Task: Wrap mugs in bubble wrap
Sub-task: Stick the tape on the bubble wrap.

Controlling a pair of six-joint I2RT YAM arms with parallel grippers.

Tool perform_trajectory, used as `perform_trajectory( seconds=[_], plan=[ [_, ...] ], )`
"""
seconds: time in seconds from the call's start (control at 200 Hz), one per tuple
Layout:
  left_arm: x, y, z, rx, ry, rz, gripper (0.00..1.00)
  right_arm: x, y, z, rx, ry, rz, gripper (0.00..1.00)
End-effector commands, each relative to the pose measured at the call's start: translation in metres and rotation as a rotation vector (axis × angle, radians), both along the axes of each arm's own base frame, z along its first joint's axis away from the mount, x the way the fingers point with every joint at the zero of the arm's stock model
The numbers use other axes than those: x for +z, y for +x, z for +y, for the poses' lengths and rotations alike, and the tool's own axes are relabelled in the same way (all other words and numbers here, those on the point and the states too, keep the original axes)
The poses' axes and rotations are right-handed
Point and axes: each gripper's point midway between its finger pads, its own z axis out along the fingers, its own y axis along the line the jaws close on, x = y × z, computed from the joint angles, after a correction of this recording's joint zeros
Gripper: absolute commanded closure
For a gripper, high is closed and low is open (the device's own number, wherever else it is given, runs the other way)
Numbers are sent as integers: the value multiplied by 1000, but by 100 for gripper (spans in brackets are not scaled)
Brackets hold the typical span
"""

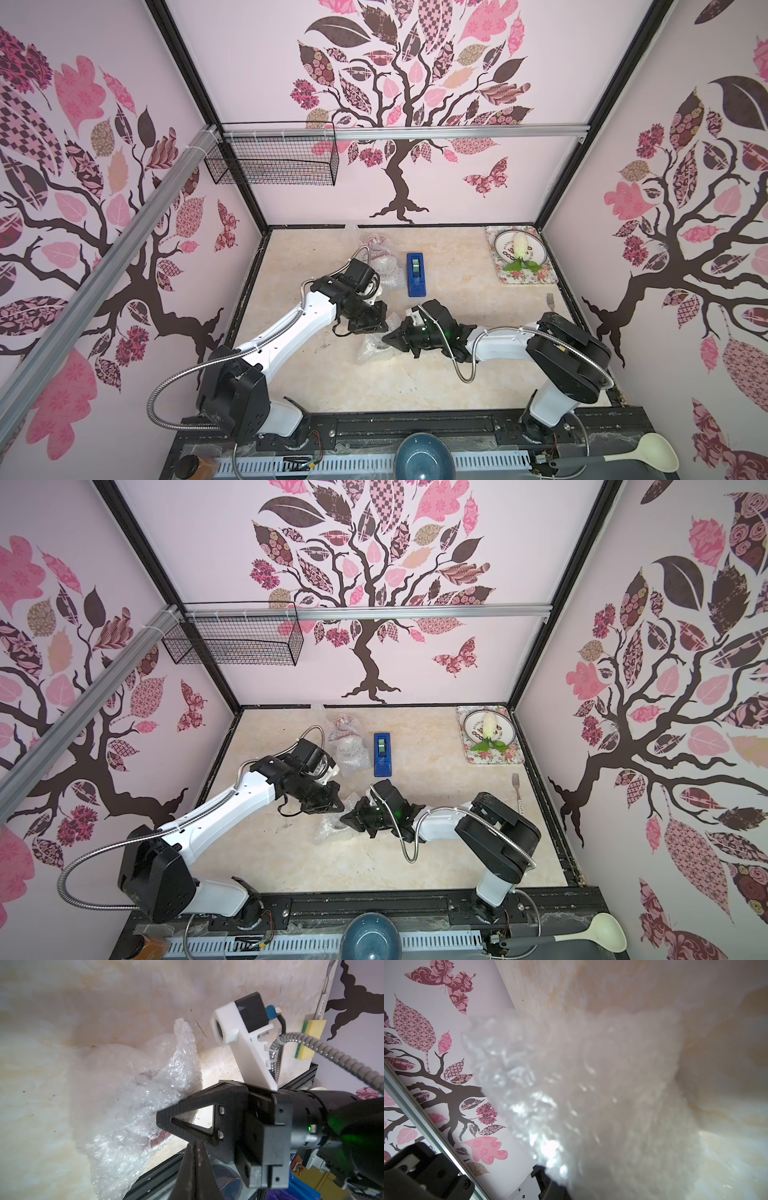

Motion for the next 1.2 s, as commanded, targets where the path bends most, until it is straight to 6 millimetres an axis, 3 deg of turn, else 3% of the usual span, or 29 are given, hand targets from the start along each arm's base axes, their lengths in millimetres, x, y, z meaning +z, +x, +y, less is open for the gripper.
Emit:
perform_trajectory(
  seconds=[0.0, 0.385, 0.66, 1.02, 1.195],
  plan=[
    [4, 2, -5, -29, -17, -10, 100, -19, 2, -7, -121, -45, 163, 100],
    [-6, 14, -1, -8, -4, -10, 100, -24, -1, -13, -134, -44, 172, 100],
    [-16, 26, 5, -13, 12, 14, 100, -16, 1, -10, -127, -29, 150, 100],
    [-29, 47, -2, 2, 30, -3, 100, -17, -1, -10, -120, -18, 154, 100],
    [-24, 53, -9, 5, -4, -8, 98, -16, -1, -10, -120, -14, 154, 100]
  ],
)
